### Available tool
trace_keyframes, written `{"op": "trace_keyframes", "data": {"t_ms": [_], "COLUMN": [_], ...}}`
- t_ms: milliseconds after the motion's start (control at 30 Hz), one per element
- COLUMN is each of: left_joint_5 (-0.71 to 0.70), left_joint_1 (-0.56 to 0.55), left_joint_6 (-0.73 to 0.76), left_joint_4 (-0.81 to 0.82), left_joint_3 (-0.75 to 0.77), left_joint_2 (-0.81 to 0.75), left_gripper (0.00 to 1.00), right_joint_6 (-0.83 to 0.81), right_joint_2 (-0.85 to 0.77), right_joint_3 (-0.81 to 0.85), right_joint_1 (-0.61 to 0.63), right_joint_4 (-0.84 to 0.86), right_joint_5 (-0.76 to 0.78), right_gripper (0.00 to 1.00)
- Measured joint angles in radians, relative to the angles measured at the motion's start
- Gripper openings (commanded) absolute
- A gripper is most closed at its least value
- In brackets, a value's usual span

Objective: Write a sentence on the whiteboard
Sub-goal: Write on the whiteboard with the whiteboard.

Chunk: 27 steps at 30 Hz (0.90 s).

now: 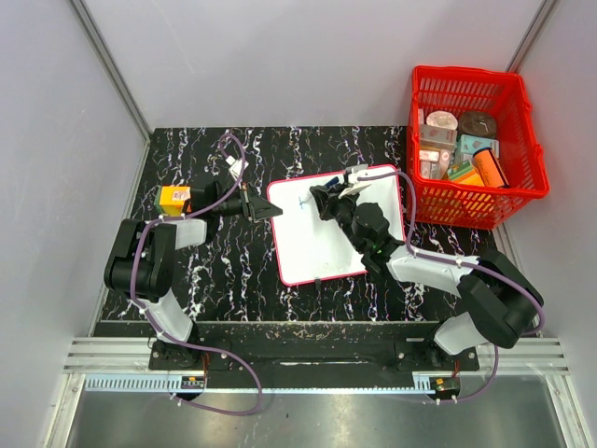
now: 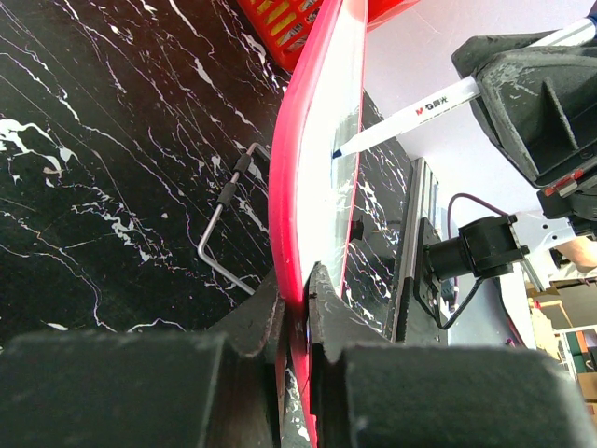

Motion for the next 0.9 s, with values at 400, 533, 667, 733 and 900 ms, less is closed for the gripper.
{"op": "trace_keyframes", "data": {"t_ms": [400, 533, 667, 733, 900], "left_joint_5": [0.0, 0.001, 0.001, 0.002, 0.002], "left_joint_1": [0.0, 0.0, -0.001, -0.002, -0.002], "left_joint_6": [0.002, 0.006, 0.006, 0.007, 0.007], "left_joint_4": [-0.006, -0.006, -0.005, -0.006, -0.006], "left_joint_3": [0.002, 0.002, 0.002, 0.003, 0.004], "left_joint_2": [0.0, 0.0, 0.0, 0.0, 0.0], "left_gripper": [0.0, 0.0, 0.0, 0.0, 0.0], "right_joint_6": [0.014, 0.013, 0.013, 0.013, 0.011], "right_joint_2": [-0.006, -0.018, -0.045, -0.061, -0.073], "right_joint_3": [0.0, 0.0, 0.0, 0.0, 0.0], "right_joint_1": [-0.011, -0.016, -0.019, -0.02, -0.02], "right_joint_4": [-0.005, -0.013, -0.024, -0.024, -0.024], "right_joint_5": [0.0, 0.0, -0.002, -0.001, -0.001], "right_gripper": [0.0, 0.0, 0.0, 0.0, 0.0]}}
